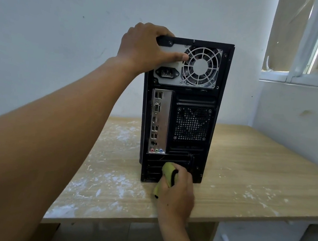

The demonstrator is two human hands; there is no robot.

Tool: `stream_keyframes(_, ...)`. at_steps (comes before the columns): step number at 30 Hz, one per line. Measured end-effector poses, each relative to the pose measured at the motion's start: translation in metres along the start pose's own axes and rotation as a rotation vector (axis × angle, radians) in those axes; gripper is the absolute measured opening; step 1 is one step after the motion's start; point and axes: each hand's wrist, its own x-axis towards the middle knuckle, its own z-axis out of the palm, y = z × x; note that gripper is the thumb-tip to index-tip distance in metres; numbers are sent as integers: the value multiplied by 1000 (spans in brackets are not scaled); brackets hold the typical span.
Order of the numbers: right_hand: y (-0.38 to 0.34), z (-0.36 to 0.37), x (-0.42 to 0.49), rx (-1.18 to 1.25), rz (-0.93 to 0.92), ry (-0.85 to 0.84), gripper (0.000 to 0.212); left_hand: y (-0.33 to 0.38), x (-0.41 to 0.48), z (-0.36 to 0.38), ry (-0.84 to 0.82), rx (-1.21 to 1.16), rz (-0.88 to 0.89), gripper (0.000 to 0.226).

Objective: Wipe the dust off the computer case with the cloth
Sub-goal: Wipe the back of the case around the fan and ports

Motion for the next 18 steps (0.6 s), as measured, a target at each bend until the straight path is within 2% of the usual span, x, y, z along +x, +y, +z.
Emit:
stream_keyframes(4,-3,0,-1,-159,-330,-294,41,0,0,1,7,6,7,69)
stream_keyframes(7,-1,2,0,-128,-381,-316,39,1,-1,1,15,11,11,69)
stream_keyframes(10,3,2,1,-49,-259,-225,38,2,-1,0,14,18,10,68)
stream_keyframes(13,4,4,3,69,-88,-35,34,3,-2,-1,0,22,17,69)
stream_keyframes(18,-2,0,10,437,229,285,25,1,-4,1,6,-35,23,66)
